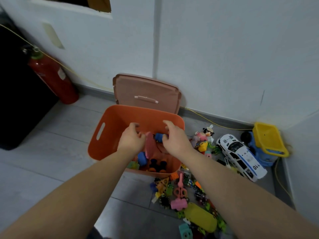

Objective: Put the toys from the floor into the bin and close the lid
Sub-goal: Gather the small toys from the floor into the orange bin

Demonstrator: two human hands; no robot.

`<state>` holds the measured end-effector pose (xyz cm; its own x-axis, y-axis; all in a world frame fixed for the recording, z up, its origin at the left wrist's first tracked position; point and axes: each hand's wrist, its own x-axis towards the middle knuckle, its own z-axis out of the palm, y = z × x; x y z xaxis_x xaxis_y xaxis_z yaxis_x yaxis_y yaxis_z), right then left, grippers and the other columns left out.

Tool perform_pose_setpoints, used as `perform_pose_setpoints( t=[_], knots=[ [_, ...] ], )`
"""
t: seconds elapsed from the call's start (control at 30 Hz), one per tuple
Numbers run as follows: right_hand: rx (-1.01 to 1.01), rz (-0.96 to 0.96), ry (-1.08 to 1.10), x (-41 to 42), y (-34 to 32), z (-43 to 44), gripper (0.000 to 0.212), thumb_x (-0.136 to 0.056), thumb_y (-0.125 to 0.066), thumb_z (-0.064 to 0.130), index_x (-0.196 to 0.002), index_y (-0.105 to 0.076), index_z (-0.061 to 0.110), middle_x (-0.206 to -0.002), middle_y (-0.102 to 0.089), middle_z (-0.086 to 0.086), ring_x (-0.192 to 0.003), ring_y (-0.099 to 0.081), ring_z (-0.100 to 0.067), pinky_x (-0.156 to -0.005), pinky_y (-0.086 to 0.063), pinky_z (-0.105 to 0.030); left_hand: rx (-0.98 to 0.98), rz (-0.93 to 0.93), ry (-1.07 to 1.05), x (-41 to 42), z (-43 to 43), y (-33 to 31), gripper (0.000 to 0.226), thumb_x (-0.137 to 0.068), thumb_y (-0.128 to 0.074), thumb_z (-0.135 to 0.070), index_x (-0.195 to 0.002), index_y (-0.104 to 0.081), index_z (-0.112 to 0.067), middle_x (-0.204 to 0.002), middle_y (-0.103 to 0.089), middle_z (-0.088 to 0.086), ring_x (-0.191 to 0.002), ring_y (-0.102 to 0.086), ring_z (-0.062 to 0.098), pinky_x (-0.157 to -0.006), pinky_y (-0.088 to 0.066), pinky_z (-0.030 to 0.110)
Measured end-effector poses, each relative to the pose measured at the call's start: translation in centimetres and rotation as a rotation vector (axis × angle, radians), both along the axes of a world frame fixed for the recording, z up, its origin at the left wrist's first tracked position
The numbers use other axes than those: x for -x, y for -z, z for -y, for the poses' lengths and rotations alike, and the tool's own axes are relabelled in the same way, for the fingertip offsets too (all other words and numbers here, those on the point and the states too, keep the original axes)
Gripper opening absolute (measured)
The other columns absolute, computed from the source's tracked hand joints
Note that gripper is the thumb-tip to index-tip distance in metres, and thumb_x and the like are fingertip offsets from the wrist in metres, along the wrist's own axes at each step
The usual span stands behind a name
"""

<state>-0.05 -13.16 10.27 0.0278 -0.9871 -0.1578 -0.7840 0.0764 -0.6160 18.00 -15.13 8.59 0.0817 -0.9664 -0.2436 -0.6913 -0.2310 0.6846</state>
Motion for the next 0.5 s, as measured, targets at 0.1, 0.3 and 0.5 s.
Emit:
perform_pose_setpoints(
  t=[0.1,0.3,0.5],
  knots=[
    [0.089,-0.008,0.027,1.2,-0.3,-0.2,0.054,-0.095,-0.053,0.016,-0.147,-0.041,0.023,-0.142,-0.053,-0.007,-0.127,-0.053,-0.025,-0.104,-0.046,-0.037,0.019,-0.017,0.077,1.7,-0.1,0.0,0.046,-0.09,-0.06,-0.025,-0.134,-0.048,-0.021,-0.12,-0.062,0.003,-0.103,-0.062,0.02,-0.09,-0.054,0.04],
    [0.223,-0.098,0.129,6.2,0.1,-1.4,0.049,-0.094,-0.054,0.021,-0.142,-0.046,0.02,-0.135,-0.056,-0.005,-0.125,-0.05,-0.024,-0.105,-0.044,-0.041,0.157,-0.077,0.256,8.6,-0.8,-1.4,0.046,-0.087,-0.057,-0.023,-0.132,-0.051,-0.021,-0.117,-0.061,-0.001,-0.106,-0.06,0.017,-0.094,-0.05,0.037],
    [0.131,-0.222,0.163,13.0,2.5,-5.3,0.053,-0.094,-0.053,0.029,-0.144,-0.043,0.016,-0.145,-0.045,-0.01,-0.132,-0.044,-0.033,-0.107,-0.041,-0.048,0.231,-0.124,0.422,15.9,-2.1,-1.9,0.044,-0.089,-0.059,-0.018,-0.132,-0.053,-0.016,-0.12,-0.058,0.002,-0.106,-0.058,0.015,-0.097,-0.048,0.033]
  ],
)
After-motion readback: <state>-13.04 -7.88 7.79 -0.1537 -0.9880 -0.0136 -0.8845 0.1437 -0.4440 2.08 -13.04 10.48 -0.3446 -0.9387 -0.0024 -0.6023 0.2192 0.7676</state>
